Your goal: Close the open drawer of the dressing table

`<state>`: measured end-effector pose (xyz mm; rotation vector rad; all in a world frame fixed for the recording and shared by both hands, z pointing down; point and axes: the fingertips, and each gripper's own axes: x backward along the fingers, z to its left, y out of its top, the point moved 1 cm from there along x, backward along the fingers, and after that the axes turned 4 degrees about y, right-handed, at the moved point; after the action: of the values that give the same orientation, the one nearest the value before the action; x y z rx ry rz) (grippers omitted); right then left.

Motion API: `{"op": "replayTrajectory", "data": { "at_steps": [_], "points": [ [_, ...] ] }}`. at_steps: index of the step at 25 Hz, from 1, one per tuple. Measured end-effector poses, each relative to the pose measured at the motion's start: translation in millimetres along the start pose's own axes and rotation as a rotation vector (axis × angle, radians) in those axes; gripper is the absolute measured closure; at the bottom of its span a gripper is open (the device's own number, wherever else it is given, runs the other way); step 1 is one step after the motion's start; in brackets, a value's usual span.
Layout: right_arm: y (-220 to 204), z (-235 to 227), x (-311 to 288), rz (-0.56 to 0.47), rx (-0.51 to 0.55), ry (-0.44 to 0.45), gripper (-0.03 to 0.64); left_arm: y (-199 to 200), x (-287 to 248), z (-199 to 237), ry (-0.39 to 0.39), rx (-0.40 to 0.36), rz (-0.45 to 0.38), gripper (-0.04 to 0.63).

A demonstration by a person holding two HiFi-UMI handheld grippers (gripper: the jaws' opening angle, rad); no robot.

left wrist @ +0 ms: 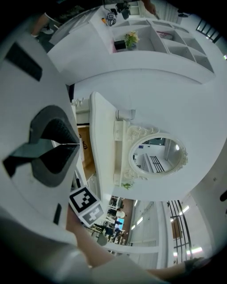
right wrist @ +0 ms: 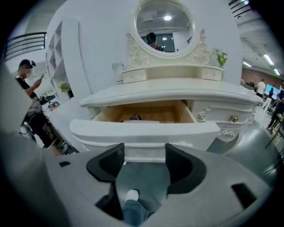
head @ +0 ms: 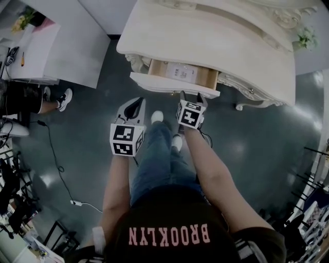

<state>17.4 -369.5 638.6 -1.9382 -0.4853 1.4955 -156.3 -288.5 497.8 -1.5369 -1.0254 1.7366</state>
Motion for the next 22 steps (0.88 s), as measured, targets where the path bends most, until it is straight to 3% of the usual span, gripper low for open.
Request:
{"op": "replayTrajectory", "data": {
  "at_steps": [22],
  "points": [
    [49,-17,-44,-0.009,-0.023,-0.061,0.364,30,-60,28,-0.1,-0.047,0.02,0.591]
  ]
}}
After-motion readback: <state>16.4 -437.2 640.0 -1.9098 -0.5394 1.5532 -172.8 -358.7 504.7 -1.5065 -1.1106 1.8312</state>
